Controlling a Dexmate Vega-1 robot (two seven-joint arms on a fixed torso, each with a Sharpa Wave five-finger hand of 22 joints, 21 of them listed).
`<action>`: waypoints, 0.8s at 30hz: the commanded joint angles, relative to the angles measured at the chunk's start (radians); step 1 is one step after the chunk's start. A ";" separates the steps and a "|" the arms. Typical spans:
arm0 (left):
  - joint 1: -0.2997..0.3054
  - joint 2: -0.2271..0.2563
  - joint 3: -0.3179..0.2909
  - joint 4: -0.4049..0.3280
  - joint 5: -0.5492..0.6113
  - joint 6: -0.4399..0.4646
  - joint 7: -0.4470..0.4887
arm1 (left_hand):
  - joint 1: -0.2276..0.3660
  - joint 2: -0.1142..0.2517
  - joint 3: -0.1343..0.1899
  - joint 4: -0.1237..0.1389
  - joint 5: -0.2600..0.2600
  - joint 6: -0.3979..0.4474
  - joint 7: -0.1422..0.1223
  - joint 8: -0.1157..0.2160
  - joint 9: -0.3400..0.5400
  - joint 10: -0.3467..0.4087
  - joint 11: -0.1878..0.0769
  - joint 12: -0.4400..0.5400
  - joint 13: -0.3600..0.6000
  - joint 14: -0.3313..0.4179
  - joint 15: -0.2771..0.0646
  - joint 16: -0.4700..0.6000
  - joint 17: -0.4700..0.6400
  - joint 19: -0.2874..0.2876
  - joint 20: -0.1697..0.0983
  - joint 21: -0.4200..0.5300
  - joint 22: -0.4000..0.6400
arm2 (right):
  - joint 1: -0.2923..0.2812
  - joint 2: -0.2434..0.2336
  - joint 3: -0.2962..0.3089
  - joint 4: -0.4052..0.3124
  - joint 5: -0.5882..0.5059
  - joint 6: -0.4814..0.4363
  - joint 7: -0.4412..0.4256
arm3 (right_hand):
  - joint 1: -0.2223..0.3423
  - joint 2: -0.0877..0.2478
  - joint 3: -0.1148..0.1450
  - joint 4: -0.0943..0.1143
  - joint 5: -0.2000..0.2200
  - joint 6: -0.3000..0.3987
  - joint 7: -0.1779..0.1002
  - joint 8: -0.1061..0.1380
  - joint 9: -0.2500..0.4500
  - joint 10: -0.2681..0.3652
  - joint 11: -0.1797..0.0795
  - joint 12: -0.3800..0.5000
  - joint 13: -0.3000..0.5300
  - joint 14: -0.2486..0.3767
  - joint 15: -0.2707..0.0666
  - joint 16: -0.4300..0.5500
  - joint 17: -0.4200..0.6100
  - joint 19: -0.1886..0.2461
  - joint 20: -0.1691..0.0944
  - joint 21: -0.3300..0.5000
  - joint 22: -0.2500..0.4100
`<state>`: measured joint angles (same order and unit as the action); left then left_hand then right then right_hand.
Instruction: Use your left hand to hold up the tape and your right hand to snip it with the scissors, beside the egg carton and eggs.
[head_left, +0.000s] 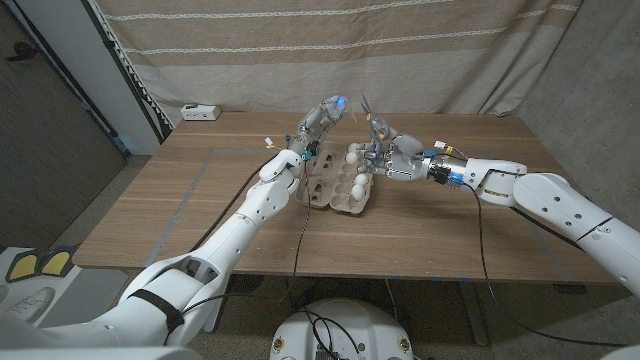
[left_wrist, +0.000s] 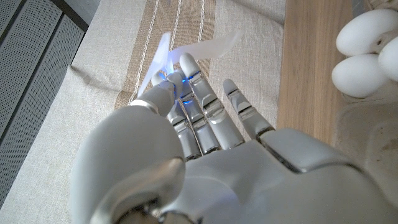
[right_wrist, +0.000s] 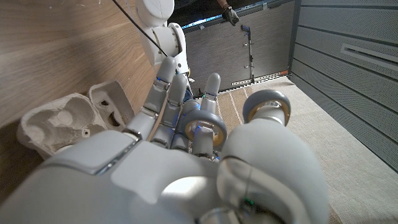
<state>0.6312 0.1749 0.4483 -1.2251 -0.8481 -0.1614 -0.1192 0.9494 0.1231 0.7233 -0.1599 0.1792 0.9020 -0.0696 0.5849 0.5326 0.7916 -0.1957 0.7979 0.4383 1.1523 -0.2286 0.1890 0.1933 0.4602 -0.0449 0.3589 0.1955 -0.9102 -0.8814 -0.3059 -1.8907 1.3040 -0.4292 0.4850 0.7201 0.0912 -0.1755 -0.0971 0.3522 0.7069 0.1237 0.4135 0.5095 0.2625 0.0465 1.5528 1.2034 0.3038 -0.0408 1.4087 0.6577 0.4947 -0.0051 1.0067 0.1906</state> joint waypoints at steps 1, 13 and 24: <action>-0.007 -0.014 -0.008 0.020 -0.032 0.015 -0.031 | 0.003 0.006 -0.003 -0.001 0.007 0.009 0.002 0.012 0.005 0.023 -0.010 0.042 0.391 0.013 -0.006 0.007 0.005 -0.002 -0.142 0.007 0.002 | -0.004 0.002 0.000 0.016 -0.009 0.012 0.024 | 0.001 0.004 -0.010 0.003 -0.004 -0.049 0.049 -0.008 0.003 0.007 0.002 0.002 0.005 0.010 -0.035 -0.005 0.002 0.005 0.001 0.008 0.000; -0.019 -0.027 -0.023 0.044 -0.086 0.055 -0.085 | 0.005 0.004 -0.008 -0.001 0.007 0.009 0.003 0.015 -0.002 0.020 -0.010 0.045 0.392 0.011 -0.006 0.005 0.007 -0.003 -0.142 0.010 0.003 | -0.009 0.007 -0.001 0.022 -0.019 0.030 0.047 | 0.004 0.005 -0.011 0.001 -0.004 -0.050 0.052 -0.017 0.004 0.013 0.001 -0.003 -0.002 0.009 -0.035 -0.012 0.010 0.004 0.003 0.005 -0.001; -0.019 -0.029 -0.035 0.037 -0.133 0.105 -0.114 | 0.007 0.004 -0.010 -0.001 0.008 0.008 -0.001 0.016 -0.011 0.019 -0.010 0.045 0.390 0.006 -0.006 0.003 0.007 -0.006 -0.141 0.011 0.003 | -0.015 0.011 -0.004 0.031 -0.031 0.051 0.084 | 0.015 0.007 -0.008 -0.004 -0.003 -0.057 0.047 -0.031 -0.006 0.014 0.000 -0.006 -0.007 0.014 -0.039 -0.015 0.008 -0.001 0.008 0.002 -0.001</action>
<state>0.6144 0.1510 0.4251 -1.1883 -0.9353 -0.0991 -0.2014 0.9493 0.1226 0.7163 -0.1613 0.1792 0.9021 -0.0697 0.5923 0.5226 0.7952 -0.1920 0.7979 0.4382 1.1596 -0.2287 0.1937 0.1978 0.4568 -0.0484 0.3668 0.1956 -0.9191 -0.8735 -0.3062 -1.8680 1.2833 -0.3956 0.5361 0.7267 0.0978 -0.1835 -0.0966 0.3522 0.7030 0.1197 0.3855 0.5050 0.2641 0.0490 1.5512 1.1954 0.3113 -0.0381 1.3939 0.6622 0.4947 -0.0051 1.0066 0.1908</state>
